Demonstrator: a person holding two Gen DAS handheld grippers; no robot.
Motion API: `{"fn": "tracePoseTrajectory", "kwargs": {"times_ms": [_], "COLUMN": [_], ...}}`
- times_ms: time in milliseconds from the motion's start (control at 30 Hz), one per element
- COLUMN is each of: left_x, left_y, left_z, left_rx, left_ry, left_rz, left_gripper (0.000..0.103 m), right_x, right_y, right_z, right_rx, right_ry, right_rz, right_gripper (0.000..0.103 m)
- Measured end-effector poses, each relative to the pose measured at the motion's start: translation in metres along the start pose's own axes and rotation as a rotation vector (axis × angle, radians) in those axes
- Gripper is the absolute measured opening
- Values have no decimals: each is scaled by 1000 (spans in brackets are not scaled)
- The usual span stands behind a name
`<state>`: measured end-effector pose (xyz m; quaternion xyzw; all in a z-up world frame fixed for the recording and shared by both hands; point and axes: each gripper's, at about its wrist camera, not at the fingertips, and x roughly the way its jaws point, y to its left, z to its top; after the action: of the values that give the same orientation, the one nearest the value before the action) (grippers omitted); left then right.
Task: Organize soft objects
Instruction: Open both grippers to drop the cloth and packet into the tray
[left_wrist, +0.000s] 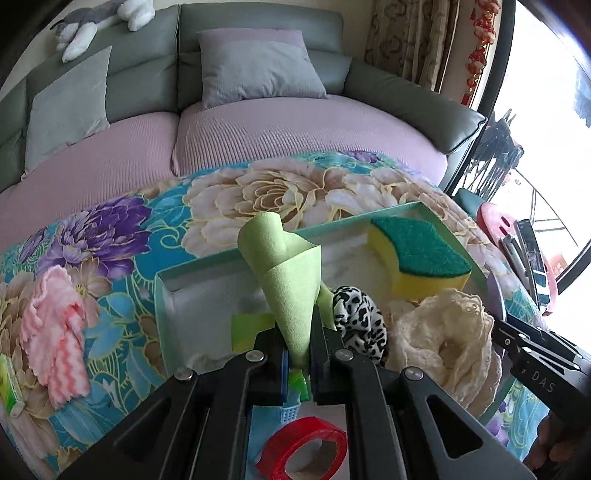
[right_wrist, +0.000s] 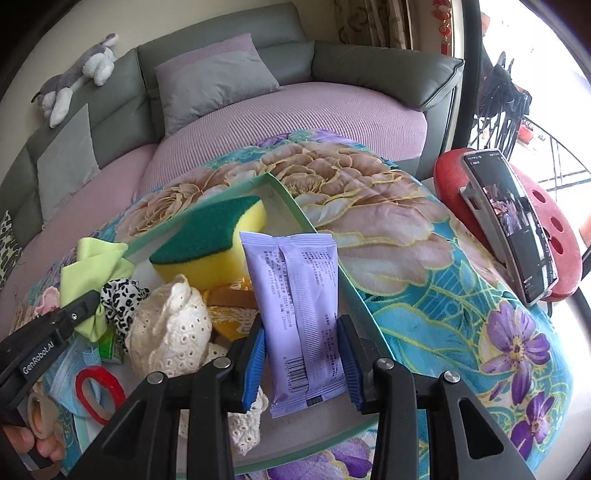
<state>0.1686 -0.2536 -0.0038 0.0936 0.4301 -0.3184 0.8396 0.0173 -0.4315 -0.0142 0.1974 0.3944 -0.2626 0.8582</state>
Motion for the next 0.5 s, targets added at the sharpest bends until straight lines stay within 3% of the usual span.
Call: {"fn": "tracePoseTrajectory", "kwargs": {"times_ms": [100, 200, 367, 500], "left_x": [-1, -2, -13, -26], "left_y": [-1, -3, -2, 0], "left_z": [-2, -4, -8, -11], "left_rx": [7, 13, -5, -21], "left_ry": [5, 14, 22, 12], "left_rz": [10, 24, 36, 17], "left_gripper": [9, 11, 39, 40], "right_x": [-2, -5, -13, -21], "right_y": [-1, -1, 0, -1], "right_z": [1, 2, 5, 7], "right_rx": [-2, -6, -6, 0], "right_ry": [-7, -8, -26, -43], "right_rz": [-19, -27, -21, -9], "right_gripper": [50, 50, 56, 59]}}
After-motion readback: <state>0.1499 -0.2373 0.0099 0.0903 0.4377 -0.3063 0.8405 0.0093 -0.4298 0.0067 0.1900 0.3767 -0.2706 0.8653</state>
